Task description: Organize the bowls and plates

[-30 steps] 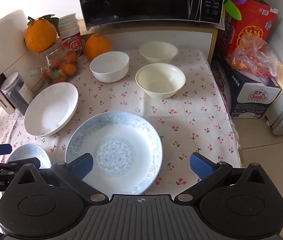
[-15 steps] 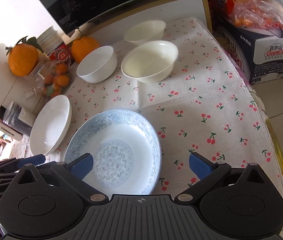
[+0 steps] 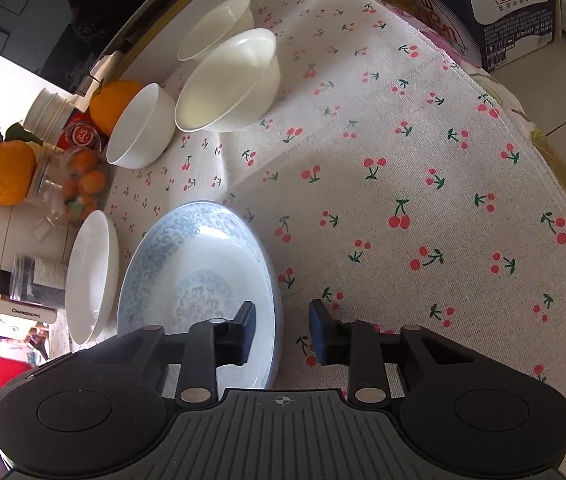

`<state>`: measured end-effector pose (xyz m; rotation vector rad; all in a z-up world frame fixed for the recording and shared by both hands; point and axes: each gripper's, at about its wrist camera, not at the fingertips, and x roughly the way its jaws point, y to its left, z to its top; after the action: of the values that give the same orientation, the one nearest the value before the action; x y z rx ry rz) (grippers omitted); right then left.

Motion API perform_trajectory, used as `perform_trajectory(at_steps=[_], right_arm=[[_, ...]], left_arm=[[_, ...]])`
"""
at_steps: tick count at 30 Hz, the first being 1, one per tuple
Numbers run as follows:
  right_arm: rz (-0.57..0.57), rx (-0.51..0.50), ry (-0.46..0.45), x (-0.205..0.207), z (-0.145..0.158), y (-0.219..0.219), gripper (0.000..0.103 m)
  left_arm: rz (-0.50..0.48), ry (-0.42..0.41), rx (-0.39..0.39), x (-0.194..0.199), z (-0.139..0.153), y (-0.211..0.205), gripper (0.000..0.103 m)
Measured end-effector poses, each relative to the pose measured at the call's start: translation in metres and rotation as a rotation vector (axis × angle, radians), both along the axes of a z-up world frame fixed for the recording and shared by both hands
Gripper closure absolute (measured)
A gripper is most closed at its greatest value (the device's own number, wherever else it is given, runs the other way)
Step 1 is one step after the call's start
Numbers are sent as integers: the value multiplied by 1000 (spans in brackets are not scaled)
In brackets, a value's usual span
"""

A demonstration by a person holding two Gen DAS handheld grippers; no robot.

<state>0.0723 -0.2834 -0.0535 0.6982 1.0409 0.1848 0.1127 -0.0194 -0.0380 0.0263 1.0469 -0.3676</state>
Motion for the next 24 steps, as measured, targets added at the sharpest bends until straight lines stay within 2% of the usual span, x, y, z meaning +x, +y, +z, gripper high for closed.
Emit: perform_trajectory(at_steps=[2,7,14,24], right_arm=[[-5,20,-2,2,0,1,92],[1,-78,-53,4,12,14,91],[-1,-80,-84,17,19,29,91],[10,-100,-72,25,14,45,91]], left_arm=[[0,-10,19,-2,0,-5,93],[19,-27,18,0,3,-5,93],[72,-35,39,4,4,5,93],[70,-39,66,4,1,11,93]])
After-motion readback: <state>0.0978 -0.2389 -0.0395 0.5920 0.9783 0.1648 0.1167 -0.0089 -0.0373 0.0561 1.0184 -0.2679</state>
